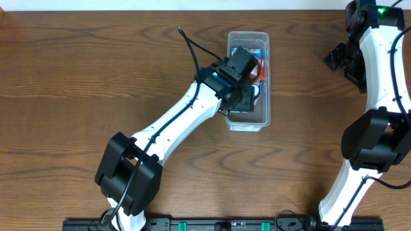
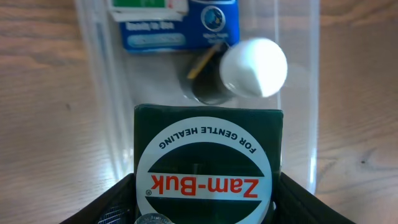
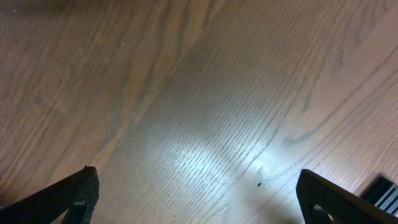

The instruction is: Pack container

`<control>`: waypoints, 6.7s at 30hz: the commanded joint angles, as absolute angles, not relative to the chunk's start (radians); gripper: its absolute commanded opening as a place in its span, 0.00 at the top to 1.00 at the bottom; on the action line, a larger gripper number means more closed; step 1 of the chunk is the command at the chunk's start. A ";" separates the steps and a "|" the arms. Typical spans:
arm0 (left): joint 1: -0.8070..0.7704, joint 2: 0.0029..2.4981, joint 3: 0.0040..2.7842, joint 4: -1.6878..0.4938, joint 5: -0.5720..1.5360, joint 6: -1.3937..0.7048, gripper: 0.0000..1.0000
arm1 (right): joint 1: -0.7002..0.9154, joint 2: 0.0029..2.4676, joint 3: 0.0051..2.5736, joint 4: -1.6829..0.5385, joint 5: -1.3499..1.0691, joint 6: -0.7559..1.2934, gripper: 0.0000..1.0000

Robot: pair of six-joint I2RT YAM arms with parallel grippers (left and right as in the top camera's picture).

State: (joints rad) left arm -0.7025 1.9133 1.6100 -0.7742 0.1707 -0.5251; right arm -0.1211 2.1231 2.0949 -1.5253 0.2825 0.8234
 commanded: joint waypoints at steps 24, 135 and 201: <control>-0.765 1.998 1.603 -0.752 0.092 -0.585 0.37 | -0.124 2.099 2.094 -1.527 0.299 0.841 0.01; -0.562 0.545 0.883 -0.910 -0.042 -0.026 0.02 | -0.124 2.099 2.094 -1.527 0.299 0.841 0.01; 0.017 0.004 0.004 -0.045 0.295 0.239 0.02 | -0.124 2.099 2.094 -1.527 0.299 0.841 0.01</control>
